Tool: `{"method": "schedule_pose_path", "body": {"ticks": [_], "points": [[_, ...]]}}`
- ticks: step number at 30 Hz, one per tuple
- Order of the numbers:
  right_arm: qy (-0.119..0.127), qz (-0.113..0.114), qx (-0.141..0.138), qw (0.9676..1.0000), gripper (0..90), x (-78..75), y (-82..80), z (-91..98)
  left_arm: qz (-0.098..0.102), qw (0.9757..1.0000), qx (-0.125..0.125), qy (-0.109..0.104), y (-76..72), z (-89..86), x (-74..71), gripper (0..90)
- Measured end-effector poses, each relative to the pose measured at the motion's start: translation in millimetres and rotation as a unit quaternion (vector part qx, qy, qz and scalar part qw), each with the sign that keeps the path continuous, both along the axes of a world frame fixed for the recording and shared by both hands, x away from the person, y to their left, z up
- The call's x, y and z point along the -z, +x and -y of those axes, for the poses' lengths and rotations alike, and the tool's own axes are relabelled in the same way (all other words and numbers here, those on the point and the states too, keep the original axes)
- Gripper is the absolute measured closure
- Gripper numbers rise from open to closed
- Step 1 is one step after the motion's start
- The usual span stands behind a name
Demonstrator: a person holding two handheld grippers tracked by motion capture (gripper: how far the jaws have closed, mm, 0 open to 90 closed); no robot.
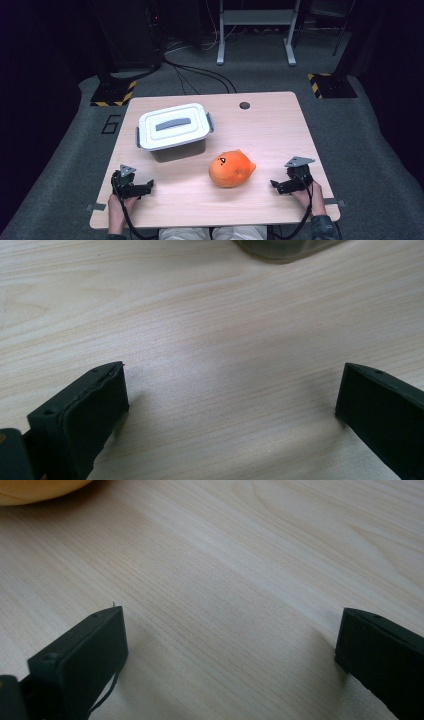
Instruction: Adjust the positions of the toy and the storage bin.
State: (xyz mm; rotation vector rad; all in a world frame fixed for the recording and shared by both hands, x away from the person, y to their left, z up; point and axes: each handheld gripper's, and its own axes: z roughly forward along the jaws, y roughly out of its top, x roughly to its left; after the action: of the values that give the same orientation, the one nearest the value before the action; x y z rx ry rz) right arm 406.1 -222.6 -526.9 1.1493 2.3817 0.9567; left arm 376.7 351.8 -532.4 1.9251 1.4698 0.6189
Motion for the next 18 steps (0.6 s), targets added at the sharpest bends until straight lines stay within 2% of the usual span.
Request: {"method": "schedule_pose_path", "body": {"ticks": [4, 9, 18], "points": [[-0.004, 0.002, -0.008, 1.0000, 0.0, -0.5, 0.4, 0.0, 0.000, 1.0000, 0.000, 0.000, 0.0, 0.0, -0.1, 0.2], [0.001, -0.003, -0.011, 0.9999, 0.0, -2.6, -1.4, -0.5, 0.000, 1.0000, 0.000, 0.000, 0.0, 0.0, -0.1, 0.2], [0.011, 0.007, -0.034, 0.9993, 0.0, -23.5, -3.4, -7.4, 0.001, 1.0000, 0.001, 0.001, 0.1, -0.1, 0.0, 0.3]]}}
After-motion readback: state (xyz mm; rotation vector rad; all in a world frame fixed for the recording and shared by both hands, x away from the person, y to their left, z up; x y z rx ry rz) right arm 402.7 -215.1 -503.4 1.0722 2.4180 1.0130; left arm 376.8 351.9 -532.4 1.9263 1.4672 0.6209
